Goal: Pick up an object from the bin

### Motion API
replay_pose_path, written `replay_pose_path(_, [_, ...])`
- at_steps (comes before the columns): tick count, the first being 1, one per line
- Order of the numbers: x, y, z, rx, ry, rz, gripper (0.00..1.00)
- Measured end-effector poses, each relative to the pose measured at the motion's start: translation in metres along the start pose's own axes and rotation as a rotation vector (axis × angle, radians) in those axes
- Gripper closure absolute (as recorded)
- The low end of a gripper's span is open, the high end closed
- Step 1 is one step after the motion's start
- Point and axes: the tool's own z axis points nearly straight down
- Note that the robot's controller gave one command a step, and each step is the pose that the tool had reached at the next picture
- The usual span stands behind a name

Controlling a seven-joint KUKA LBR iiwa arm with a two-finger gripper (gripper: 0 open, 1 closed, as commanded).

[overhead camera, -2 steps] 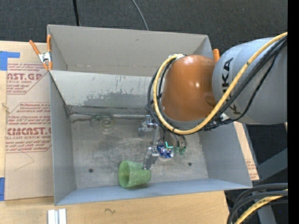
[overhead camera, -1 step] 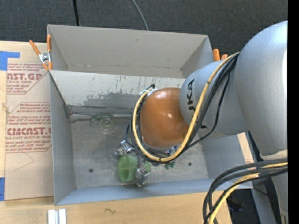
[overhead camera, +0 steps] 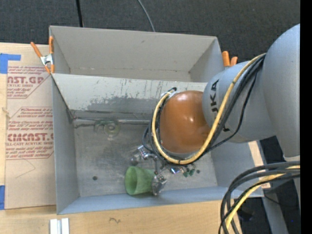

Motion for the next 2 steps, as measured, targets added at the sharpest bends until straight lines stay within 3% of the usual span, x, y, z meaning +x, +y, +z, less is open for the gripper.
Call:
replay_pose_path(1, [-0.007,0.013,0.0,0.0,0.0,-0.158,0.0])
replay_pose_path(2, [-0.011,0.007,0.025,0.008,-0.019,-0.321,0.0])
